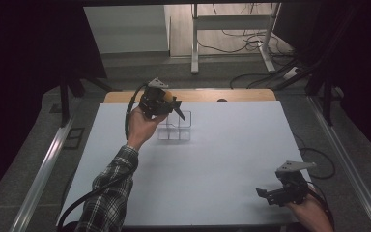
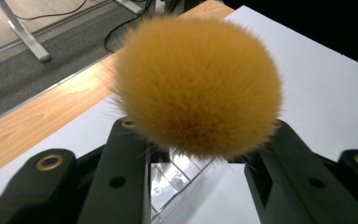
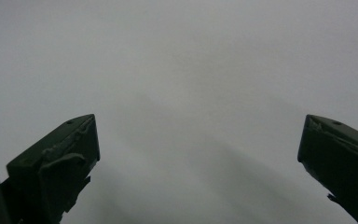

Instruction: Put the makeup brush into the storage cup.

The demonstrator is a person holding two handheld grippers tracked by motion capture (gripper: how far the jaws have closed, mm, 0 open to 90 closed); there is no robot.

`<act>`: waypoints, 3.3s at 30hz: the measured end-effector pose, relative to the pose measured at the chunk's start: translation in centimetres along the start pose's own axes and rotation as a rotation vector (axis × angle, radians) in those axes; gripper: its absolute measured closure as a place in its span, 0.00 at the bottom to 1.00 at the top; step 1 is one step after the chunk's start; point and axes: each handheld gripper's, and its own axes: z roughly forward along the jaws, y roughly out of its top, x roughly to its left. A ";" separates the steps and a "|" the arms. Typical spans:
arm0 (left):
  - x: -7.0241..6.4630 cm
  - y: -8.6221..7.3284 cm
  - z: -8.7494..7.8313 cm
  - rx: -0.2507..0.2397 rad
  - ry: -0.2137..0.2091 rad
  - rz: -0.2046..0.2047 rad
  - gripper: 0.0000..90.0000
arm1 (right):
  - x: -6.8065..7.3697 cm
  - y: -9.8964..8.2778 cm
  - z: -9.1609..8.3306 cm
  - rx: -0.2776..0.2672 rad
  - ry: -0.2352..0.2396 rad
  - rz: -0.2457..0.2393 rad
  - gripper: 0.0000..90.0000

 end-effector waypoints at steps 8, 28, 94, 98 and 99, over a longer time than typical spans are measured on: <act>0.2 -0.1 0.9 0.015 0.001 -0.013 0.76 | 0.0 0.0 0.0 0.002 0.001 -0.001 0.00; 0.2 -1.1 3.6 0.039 -0.011 -0.037 0.76 | 0.0 -0.1 0.1 0.008 0.009 -0.005 0.00; 0.4 -4.0 5.9 0.077 -0.009 -0.022 0.09 | 0.2 -0.1 0.4 0.033 0.025 -0.024 0.00; 0.3 -3.9 5.7 0.079 -0.016 -0.005 0.05 | 0.2 -0.2 0.4 0.033 0.025 -0.024 0.00; 0.2 -3.9 5.6 0.091 -0.012 0.009 0.04 | 0.2 -0.2 0.4 0.033 0.025 -0.024 0.00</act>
